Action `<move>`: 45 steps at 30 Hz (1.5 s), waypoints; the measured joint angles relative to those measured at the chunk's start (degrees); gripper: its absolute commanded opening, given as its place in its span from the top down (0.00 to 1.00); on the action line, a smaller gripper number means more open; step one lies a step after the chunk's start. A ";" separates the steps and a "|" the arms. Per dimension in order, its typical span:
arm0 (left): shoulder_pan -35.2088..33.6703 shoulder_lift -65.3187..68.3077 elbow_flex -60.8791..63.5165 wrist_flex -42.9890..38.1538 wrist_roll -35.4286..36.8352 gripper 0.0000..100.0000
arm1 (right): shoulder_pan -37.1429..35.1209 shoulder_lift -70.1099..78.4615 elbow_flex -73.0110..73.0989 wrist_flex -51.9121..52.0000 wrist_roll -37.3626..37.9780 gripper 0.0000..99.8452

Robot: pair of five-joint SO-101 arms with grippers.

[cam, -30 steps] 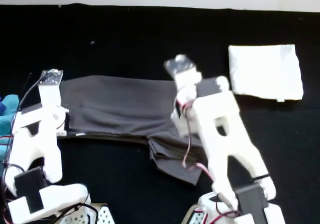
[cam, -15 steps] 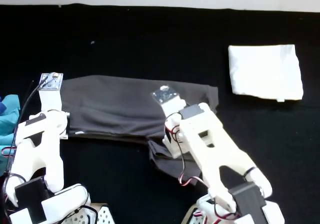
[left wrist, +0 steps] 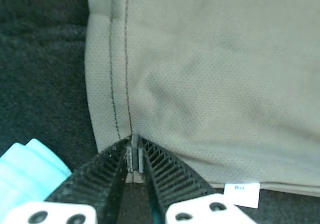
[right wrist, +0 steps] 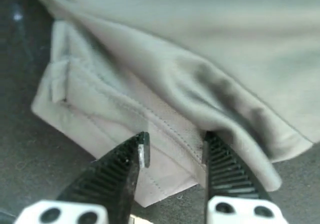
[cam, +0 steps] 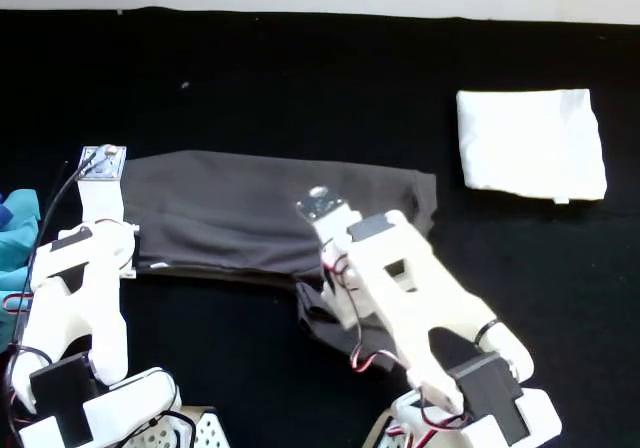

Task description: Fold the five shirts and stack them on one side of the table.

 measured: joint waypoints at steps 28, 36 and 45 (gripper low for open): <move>0.00 0.00 0.00 -0.18 0.00 0.99 | -3.08 -6.15 0.70 3.25 3.16 0.93; 0.00 0.00 0.00 -0.18 0.00 0.99 | -3.08 -5.80 0.70 3.78 3.16 0.94; 0.00 0.00 0.00 -0.18 0.00 0.99 | -3.16 -5.63 0.70 3.78 3.16 0.94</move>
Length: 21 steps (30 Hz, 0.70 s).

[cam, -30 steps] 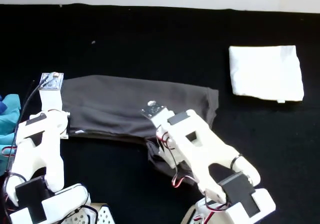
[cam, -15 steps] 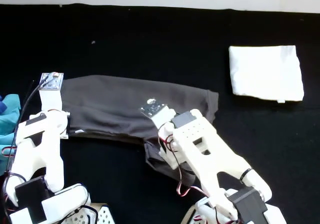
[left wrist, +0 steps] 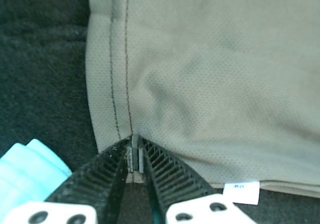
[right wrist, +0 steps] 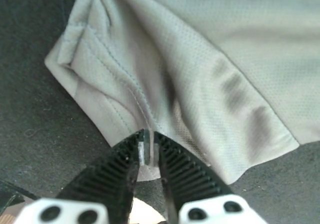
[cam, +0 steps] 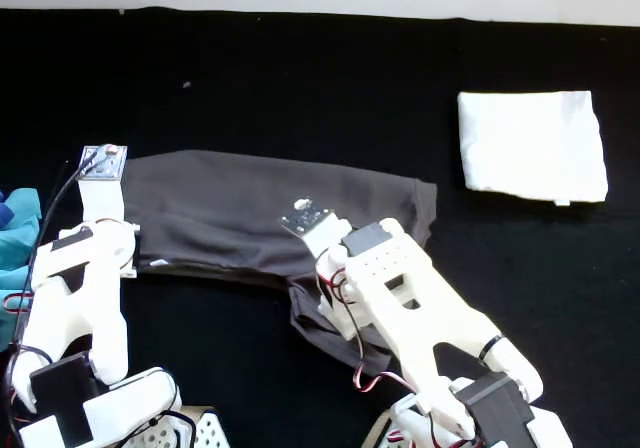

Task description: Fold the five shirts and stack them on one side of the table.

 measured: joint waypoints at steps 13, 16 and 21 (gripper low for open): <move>0.00 0.00 0.00 0.00 0.00 0.99 | 0.00 0.00 0.09 -1.14 0.00 0.89; 0.00 0.00 0.00 0.00 0.00 0.99 | 0.00 0.00 1.14 -1.85 0.00 0.89; 0.00 0.00 0.00 0.00 0.00 0.99 | -0.18 0.00 6.15 -5.89 0.00 0.89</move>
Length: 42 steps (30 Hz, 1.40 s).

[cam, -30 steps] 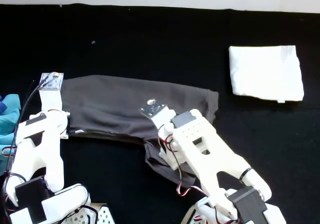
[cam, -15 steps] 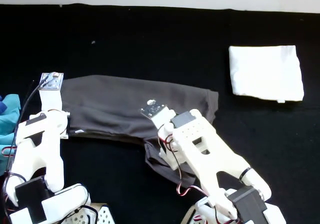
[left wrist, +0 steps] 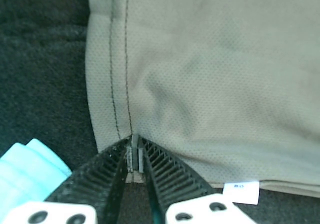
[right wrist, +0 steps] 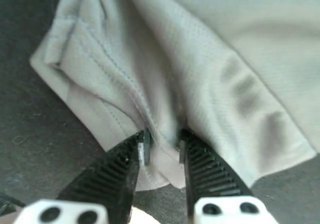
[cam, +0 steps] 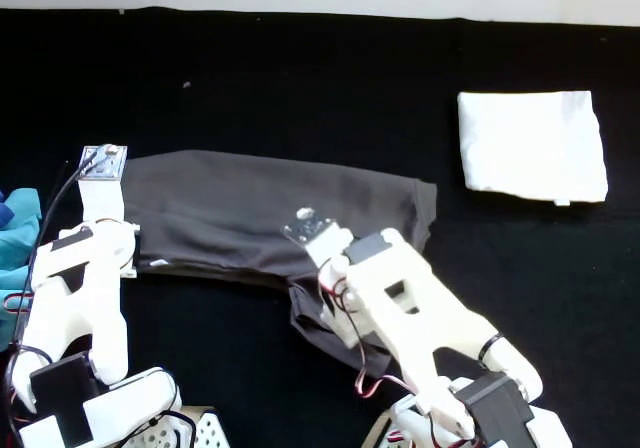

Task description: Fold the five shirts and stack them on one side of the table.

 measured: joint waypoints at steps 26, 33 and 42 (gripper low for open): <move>0.00 0.00 0.00 0.00 0.00 0.99 | 4.13 0.00 -6.77 6.68 0.00 0.99; 0.00 0.00 0.00 0.00 0.00 0.99 | 4.13 0.00 -7.12 7.74 0.00 0.97; 0.00 0.00 0.00 0.00 0.00 0.99 | 4.13 0.18 -7.12 7.74 0.00 0.99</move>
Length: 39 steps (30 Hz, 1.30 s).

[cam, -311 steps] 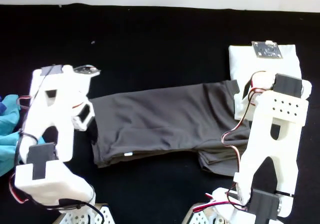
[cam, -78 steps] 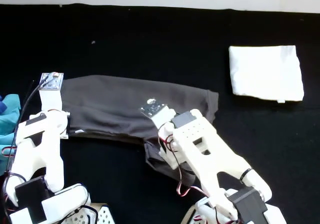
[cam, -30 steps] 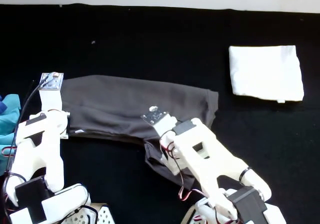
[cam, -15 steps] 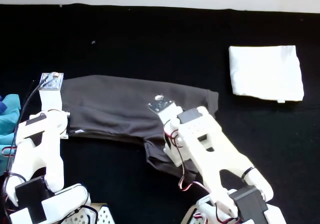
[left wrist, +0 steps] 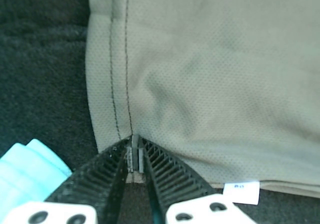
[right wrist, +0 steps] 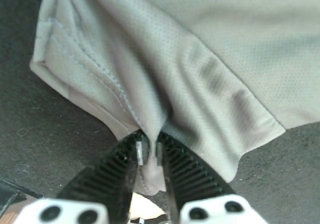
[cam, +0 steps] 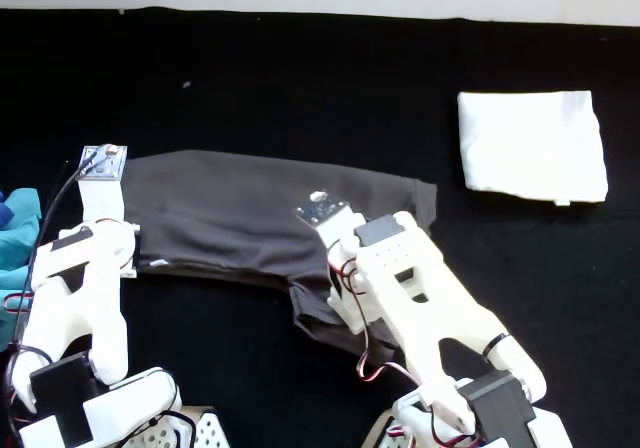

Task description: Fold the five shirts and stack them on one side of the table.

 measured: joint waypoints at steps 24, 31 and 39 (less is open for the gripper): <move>0.00 0.00 0.00 0.00 0.00 0.99 | 0.18 0.00 -1.85 2.37 1.49 0.95; 0.00 0.00 0.00 0.00 0.00 0.99 | 0.18 0.00 -1.85 2.37 1.49 0.95; 0.00 0.00 0.00 0.00 0.00 0.99 | 0.26 0.00 -1.85 0.00 1.49 0.99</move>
